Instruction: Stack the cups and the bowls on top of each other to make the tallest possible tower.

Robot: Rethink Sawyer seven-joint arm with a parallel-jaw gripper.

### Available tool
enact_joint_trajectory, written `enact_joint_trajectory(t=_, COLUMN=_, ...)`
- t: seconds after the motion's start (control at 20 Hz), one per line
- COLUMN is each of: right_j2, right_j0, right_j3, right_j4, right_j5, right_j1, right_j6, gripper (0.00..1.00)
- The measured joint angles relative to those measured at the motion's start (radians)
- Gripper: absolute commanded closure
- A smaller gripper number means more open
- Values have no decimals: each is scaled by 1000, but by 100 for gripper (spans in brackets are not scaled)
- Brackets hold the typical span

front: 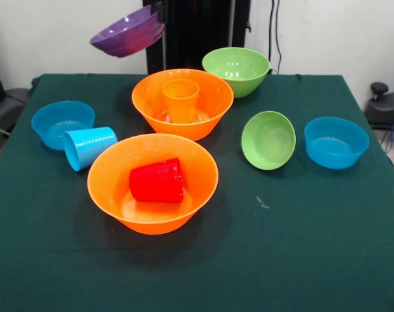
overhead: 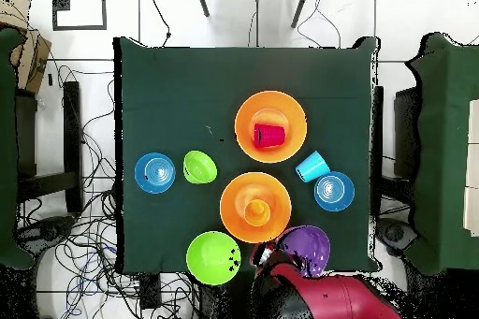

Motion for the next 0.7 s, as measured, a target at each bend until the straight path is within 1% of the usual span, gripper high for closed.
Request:
enact_joint_trajectory(t=0.1, right_j2=14, right_j0=2, right_j3=0, right_j4=0, right_j5=14, right_j1=3, right_j6=0, gripper=100)
enact_joint_trajectory(t=0.25, right_j2=17, right_j0=35, right_j3=-6, right_j4=-19, right_j5=24, right_j1=28, right_j6=0, gripper=100)
enact_joint_trajectory(t=0.45, right_j2=7, right_j0=116, right_j3=-35, right_j4=-71, right_j5=25, right_j1=85, right_j6=0, gripper=100)
enact_joint_trajectory(t=0.55, right_j2=-1, right_j0=167, right_j3=-60, right_j4=-97, right_j5=24, right_j1=125, right_j6=0, gripper=100)
enact_joint_trajectory(t=0.7, right_j2=-7, right_j0=196, right_j3=-78, right_j4=-104, right_j5=25, right_j1=150, right_j6=0, gripper=100)
